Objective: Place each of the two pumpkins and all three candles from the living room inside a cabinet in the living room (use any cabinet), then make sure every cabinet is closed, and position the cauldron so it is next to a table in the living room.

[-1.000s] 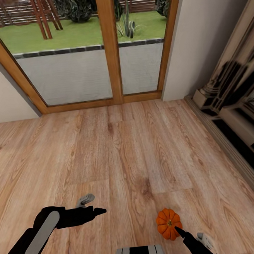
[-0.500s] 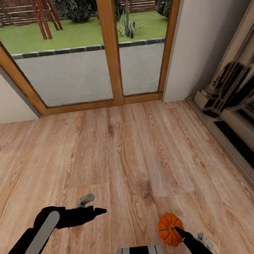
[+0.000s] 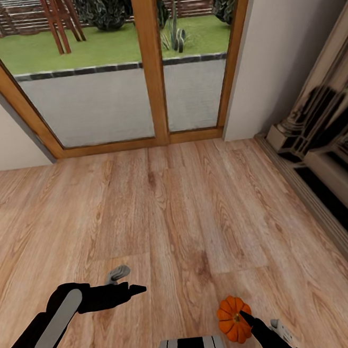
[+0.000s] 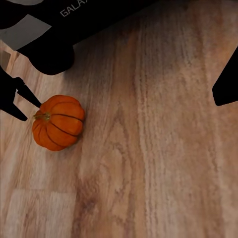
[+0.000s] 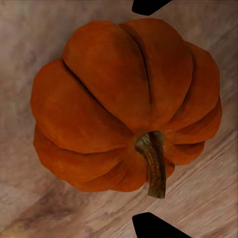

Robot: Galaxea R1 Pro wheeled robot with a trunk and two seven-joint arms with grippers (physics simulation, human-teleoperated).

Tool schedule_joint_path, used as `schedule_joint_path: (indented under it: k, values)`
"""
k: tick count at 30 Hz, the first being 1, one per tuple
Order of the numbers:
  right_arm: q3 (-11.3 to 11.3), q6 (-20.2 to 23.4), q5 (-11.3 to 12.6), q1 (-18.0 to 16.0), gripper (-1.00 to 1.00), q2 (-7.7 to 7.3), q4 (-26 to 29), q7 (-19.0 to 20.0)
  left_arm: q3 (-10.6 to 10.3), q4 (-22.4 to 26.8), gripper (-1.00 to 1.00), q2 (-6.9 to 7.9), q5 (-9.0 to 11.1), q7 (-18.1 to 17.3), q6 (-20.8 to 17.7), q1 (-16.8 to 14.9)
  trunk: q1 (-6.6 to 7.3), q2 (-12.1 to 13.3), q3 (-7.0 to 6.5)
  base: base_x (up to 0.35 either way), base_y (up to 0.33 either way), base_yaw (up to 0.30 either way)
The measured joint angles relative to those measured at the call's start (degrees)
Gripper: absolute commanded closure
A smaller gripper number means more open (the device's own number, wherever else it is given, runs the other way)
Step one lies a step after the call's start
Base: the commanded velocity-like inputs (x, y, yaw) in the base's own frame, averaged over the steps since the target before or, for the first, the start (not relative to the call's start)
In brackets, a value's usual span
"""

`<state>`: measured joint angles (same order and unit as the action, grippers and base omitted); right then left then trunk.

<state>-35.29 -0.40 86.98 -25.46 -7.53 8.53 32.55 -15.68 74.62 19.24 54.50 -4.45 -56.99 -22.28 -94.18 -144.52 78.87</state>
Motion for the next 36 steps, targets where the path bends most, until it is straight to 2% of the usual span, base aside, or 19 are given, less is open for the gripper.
schedule_joint_path:
  k: [12, 16, 22, 26, 31, 36]
  values:
    - [0.0, 0.0, 0.0, 0.0, -1.00, 0.00, 0.0, 0.0, 0.0, 0.0, -1.00, -0.03, 0.0, 0.0, 0.0, 0.0, 0.00, 0.0, 0.00, 0.001, 0.000, 0.000]
    - [0.0, 0.0, 0.0, 0.0, -1.00, -0.01, 0.0, -0.1, 0.0, 0.0, -1.00, -0.03, 0.0, 0.0, 0.0, 0.0, -0.11, -0.1, 0.88, 0.000, 0.000, 0.000]
    - [0.0, 0.0, 0.0, 0.0, -1.00, 0.00, 0.0, -0.1, 0.0, 0.0, -1.00, -0.02, 0.0, 0.0, 0.0, 0.0, -0.10, -0.1, 0.89, 0.000, 0.000, 0.000]
    - [0.0, 0.0, 0.0, 0.0, -1.00, -0.01, 0.0, -0.1, 0.0, 0.0, -1.00, -0.02, 0.0, 0.0, 0.0, 0.0, -0.21, -0.1, 1.77, 0.000, 0.000, 0.000]
    - [0.0, 0.0, 0.0, 0.0, -1.00, 0.00, 0.0, -0.1, 0.0, 0.0, -1.00, -0.03, 0.0, 0.0, 0.0, 0.0, -0.21, -0.1, 1.77, 0.000, 0.000, 0.000]
    - [0.0, 0.0, 0.0, 0.0, -1.00, 0.00, 0.0, -0.1, 0.0, 0.0, -1.00, -0.02, 0.0, 0.0, 0.0, 0.0, -0.31, -0.2, 2.66, 0.000, 0.000, 0.000]
